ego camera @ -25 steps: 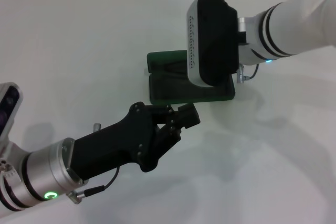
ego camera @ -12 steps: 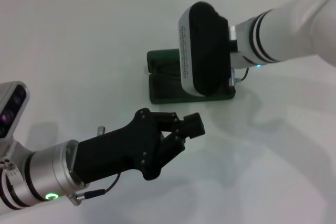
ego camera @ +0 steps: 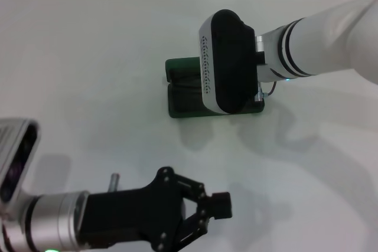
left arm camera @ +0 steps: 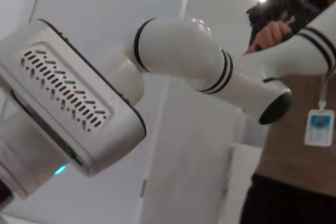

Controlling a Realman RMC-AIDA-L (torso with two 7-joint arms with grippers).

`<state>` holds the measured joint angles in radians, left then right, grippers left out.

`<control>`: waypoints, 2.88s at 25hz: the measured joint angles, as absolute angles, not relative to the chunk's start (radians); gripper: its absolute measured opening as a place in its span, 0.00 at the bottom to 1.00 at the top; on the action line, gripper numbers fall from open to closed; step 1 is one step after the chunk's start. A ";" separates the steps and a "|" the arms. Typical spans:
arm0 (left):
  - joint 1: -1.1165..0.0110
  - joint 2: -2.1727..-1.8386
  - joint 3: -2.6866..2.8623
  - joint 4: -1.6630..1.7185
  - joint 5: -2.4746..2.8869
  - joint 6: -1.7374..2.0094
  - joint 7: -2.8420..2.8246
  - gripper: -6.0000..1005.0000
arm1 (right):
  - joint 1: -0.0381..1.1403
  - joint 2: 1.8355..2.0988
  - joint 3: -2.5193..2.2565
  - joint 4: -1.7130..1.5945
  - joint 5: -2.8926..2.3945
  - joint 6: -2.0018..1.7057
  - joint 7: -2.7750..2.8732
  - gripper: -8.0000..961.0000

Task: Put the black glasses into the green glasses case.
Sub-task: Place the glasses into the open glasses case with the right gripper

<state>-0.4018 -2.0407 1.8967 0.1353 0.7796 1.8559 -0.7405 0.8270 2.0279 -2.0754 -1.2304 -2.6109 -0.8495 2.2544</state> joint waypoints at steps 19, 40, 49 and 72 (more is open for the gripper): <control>-0.363 -2.048 1.881 0.110 0.713 1.844 -0.686 0.05 | 0.826 2.028 -2.106 -1.237 -2.619 -0.863 2.258 0.06; -0.362 -2.049 1.881 0.100 0.691 1.834 -0.687 0.05 | 0.810 2.028 -2.091 -1.246 -2.649 -0.865 2.267 0.07; -0.367 -2.049 1.881 0.100 0.692 1.834 -0.688 0.05 | 0.811 2.028 -2.091 -1.246 -2.649 -0.871 2.267 0.07; -0.359 -2.051 1.887 0.100 0.704 1.844 -0.689 0.05 | 0.778 2.028 -2.079 -1.315 -2.653 -0.917 2.331 0.25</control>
